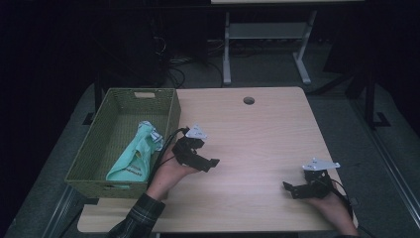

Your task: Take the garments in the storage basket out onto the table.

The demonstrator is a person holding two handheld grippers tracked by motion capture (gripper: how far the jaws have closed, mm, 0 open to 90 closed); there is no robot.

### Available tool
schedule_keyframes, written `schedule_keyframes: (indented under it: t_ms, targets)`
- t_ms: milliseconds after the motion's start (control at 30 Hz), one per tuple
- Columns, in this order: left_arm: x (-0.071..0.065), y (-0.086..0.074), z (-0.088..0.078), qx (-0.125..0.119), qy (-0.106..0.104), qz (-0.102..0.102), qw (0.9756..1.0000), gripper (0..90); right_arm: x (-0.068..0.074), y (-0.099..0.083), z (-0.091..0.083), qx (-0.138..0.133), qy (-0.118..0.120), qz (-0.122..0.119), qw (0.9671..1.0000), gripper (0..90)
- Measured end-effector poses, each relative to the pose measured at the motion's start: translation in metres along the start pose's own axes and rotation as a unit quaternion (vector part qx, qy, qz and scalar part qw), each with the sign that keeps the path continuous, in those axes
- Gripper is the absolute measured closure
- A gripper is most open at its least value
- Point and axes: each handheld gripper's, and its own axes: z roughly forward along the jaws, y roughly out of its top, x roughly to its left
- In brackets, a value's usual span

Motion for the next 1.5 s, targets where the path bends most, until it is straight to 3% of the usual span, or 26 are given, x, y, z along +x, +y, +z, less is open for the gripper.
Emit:
schedule_keyframes:
  t_ms: [400, 933, 1500]
  targets:
    - [0.011, 0.003, -0.02, -0.02, -0.007, -0.008, 0.9997, 13.6, 0.0, 0.0, 0.0, -0.001, 0.003, -0.005, 1.0, 2.2]
    - [0.023, 0.002, -0.043, -0.032, 0.006, -0.002, 0.9995, 13.6, 0.0, 0.0, 0.0, -0.001, 0.004, -0.007, 1.0, 2.2]
    - [0.038, -0.008, -0.062, -0.036, 0.014, -0.018, 0.9991, 13.7, 0.0, 0.0, 0.0, -0.001, 0.004, -0.007, 1.0, 2.2]
